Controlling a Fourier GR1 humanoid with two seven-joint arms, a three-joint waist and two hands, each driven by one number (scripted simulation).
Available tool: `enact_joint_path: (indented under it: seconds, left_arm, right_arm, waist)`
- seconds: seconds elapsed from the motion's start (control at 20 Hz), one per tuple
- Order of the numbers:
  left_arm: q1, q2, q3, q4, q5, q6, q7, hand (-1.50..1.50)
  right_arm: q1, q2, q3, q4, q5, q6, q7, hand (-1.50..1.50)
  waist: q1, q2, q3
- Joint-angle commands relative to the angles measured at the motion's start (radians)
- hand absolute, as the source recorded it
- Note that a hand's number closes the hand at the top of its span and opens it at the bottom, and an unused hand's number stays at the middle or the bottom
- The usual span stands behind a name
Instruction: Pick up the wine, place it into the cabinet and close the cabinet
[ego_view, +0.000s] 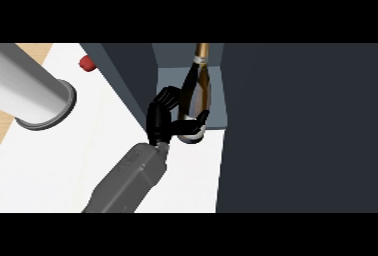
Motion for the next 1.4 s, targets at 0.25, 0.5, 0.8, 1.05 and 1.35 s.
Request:
enact_joint_path:
  seconds: [0.25, 0.5, 0.8, 1.05, 1.35]
  left_arm:
    - [-0.175, 0.000, 0.038, 0.165, 0.097, 0.016, 0.010, 1.50]
    - [-0.271, 0.000, 0.041, 0.240, 0.147, 0.022, 0.015, 1.50]
    - [-0.399, 0.014, 0.122, 0.361, 0.114, -0.005, 0.033, 1.50]
    - [-0.474, 0.025, 0.125, 0.474, 0.077, 0.049, 0.019, 1.50]
    - [-0.535, 0.035, 0.095, 0.632, -0.002, 0.152, -0.003, -1.50]
  right_arm:
    - [0.081, 0.000, -0.012, -0.194, -0.120, 0.010, 0.058, -1.50]
    - [0.023, 0.006, -0.034, -0.188, -0.128, 0.000, 0.106, -1.50]
    - [0.081, -0.002, -0.061, -0.137, -0.134, 0.057, 0.016, -1.50]
    - [0.081, 0.012, -0.035, -0.169, -0.134, 0.048, 0.044, -1.50]
    - [-0.004, 0.041, -0.030, -0.072, -0.103, 0.044, 0.026, -1.50]
  waist:
    - [-0.005, 0.001, 0.000]
    - [-0.005, 0.002, 0.000]
    - [0.001, 0.001, 0.001]
    - [-0.014, 0.004, 0.001]
    - [-0.020, 0.015, 0.001]
